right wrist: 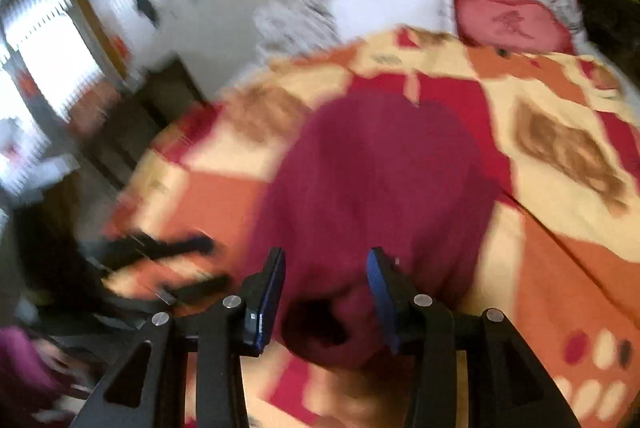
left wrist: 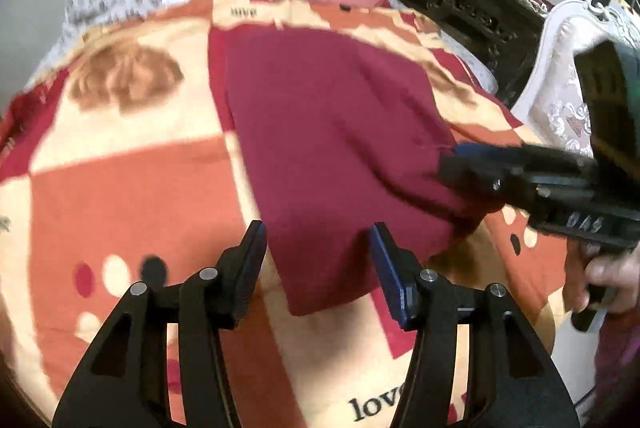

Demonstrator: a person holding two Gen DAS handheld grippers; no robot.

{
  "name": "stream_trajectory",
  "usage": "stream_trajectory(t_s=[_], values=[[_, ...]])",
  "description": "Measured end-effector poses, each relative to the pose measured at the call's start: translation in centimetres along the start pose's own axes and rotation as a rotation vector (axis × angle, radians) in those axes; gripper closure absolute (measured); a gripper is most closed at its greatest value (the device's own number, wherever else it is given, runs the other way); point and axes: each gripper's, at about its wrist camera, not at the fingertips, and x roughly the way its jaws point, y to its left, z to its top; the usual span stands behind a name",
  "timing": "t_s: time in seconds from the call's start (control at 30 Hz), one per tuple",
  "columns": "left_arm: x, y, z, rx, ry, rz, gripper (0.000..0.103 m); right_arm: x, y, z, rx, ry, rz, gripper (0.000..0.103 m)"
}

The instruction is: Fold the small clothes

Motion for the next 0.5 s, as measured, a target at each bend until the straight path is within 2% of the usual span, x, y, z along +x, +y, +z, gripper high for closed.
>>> stream_trajectory(t_s=[0.07,0.13,0.2,0.33,0.4,0.47,0.5], values=[[1.1,0.0,-0.6,0.006,0.018,0.009,0.050,0.0,-1.8,-1.4,0.054,0.005,-0.060,0.063],[1.9,-0.1,-1.2,0.012,0.043,0.011,0.050,-0.2,-4.1,-2.5,0.147,-0.004,-0.023,0.063],[2.1,-0.1,-1.6,0.012,0.048,0.014,0.050,-0.7,-4.8,-3.0,0.176,-0.010,-0.002,0.063],[0.2,-0.1,-1.7,0.009,0.001,0.015,0.050,-3.4,-4.0,-2.3,0.165,-0.068,-0.020,0.063],[-0.9,-0.3,-1.2,0.002,-0.039,0.003,0.050,-4.9,-3.9,-1.6,0.198,-0.136,0.021,0.063],[-1.1,-0.6,-0.4,0.001,-0.056,-0.002,0.050,-4.9,-3.9,-0.5,0.208,-0.161,0.047,0.063],[-0.8,-0.8,-0.1,0.007,-0.055,-0.001,0.050,-4.1,-3.9,0.3,0.207,-0.148,0.015,0.063]])
